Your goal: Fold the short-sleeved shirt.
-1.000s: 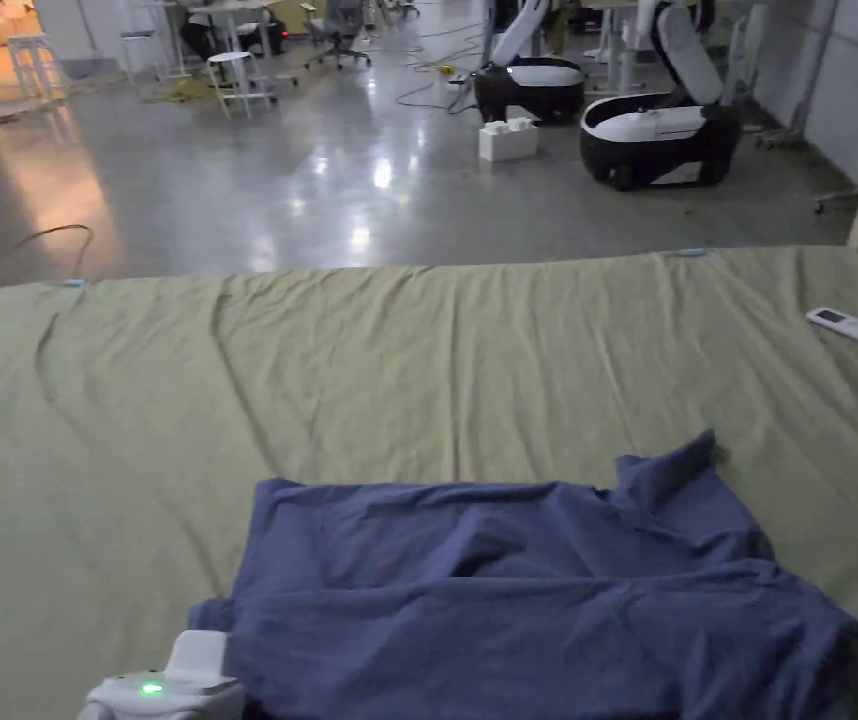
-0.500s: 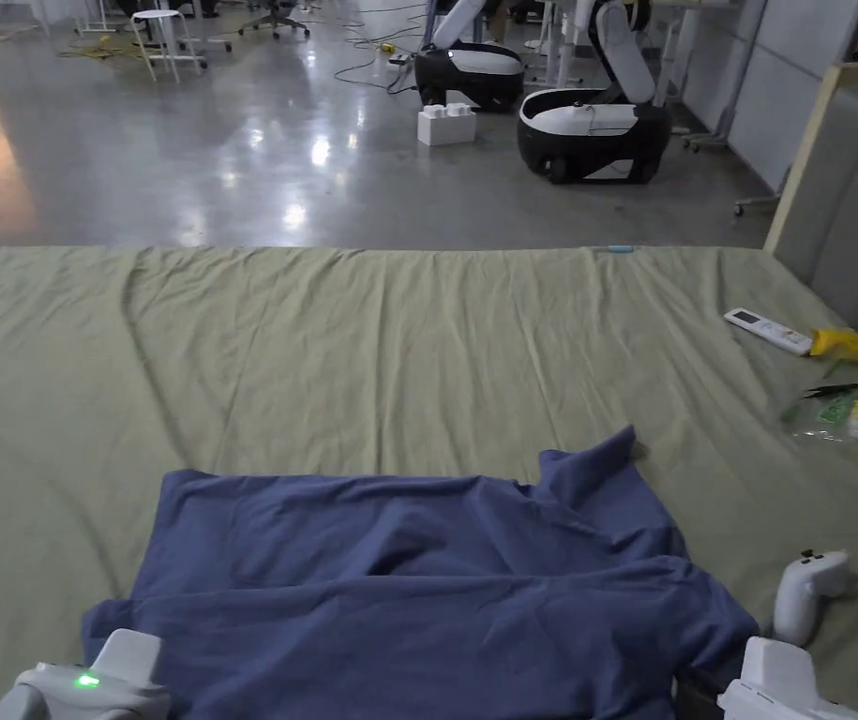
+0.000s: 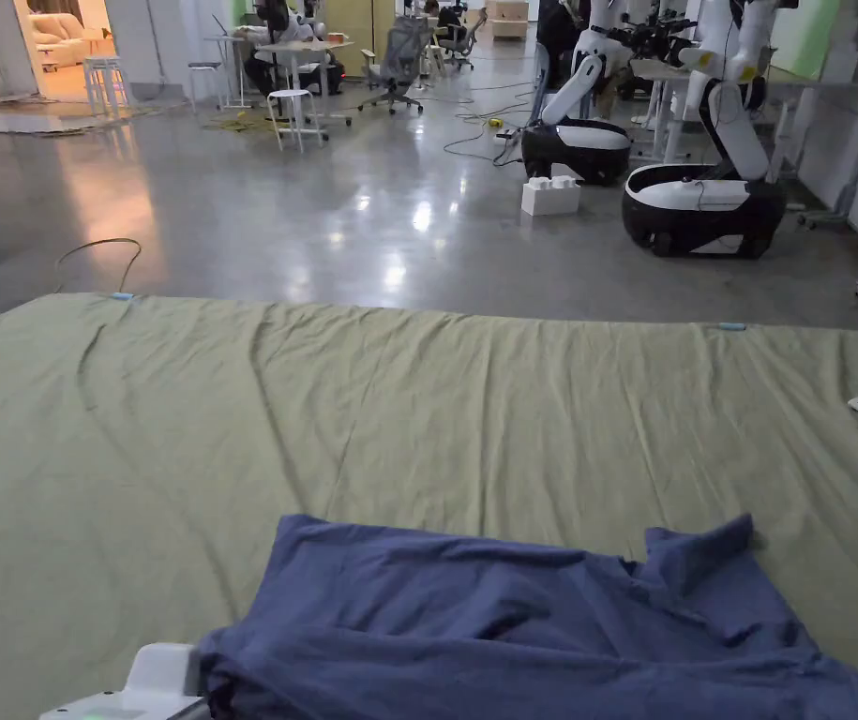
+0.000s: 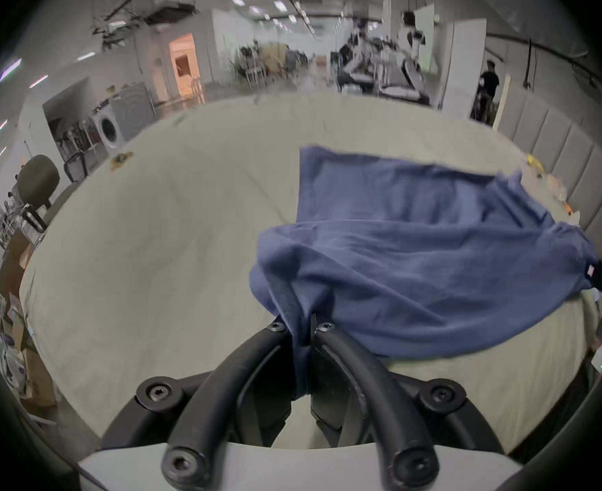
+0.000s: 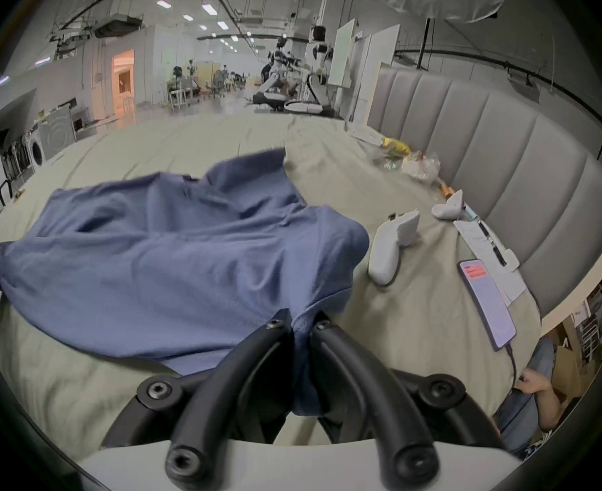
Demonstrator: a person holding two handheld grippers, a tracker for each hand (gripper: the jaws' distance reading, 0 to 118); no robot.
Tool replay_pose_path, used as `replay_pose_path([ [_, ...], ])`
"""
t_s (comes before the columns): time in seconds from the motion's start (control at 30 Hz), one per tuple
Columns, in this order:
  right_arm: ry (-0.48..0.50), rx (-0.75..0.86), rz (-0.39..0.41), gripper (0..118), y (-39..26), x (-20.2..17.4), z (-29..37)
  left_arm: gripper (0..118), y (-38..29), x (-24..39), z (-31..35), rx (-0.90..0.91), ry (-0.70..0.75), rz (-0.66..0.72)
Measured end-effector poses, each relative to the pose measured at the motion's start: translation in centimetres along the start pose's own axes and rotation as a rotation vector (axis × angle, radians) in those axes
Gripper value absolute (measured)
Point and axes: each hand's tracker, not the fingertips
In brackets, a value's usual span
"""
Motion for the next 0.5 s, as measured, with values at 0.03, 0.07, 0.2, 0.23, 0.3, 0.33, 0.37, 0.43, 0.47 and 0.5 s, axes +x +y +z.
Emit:
replay_pose_path([
  [0.03,0.02,0.018,-0.008,7,0.1,0.4,1.0,8,0.2,-0.3,1.6,0.0,-0.029,0.025],
  [0.07,0.031,0.055,-0.034,7,0.1,0.8,2.2,8,-0.1,-0.7,2.9,-0.029,-0.069,0.066],
  [0.2,0.025,0.059,-0.059,7,-1.8,2.4,6.7,8,-2.9,-2.0,7.2,-0.015,-0.068,0.009],
  [0.23,0.021,0.051,-0.064,7,-2.7,2.8,7.7,8,-3.9,-2.2,8.0,-0.027,-0.076,0.007],
  [0.3,0.027,0.014,-0.092,7,-5.0,3.6,8.9,8,-6.2,-2.6,9.3,-0.062,-0.099,0.004],
  [0.33,0.032,-0.005,-0.101,7,-6.1,3.9,9.5,8,-7.3,-2.7,9.5,-0.089,-0.101,0.003],
  [0.37,0.039,-0.025,-0.105,7,-7.1,3.9,9.8,8,-8.2,-2.8,9.7,-0.094,-0.104,0.016],
  [0.43,0.051,-0.046,-0.078,7,-8.8,3.8,9.7,8,-9.4,-2.8,9.4,-0.121,-0.124,0.041],
  [0.47,0.045,-0.058,-0.067,7,-9.3,3.7,9.5,8,-9.8,-2.8,9.2,-0.123,-0.141,0.059],
  [0.5,0.046,-0.082,-0.07,7,-9.5,3.8,9.1,8,-10.1,-2.8,8.8,-0.123,-0.133,0.064],
])
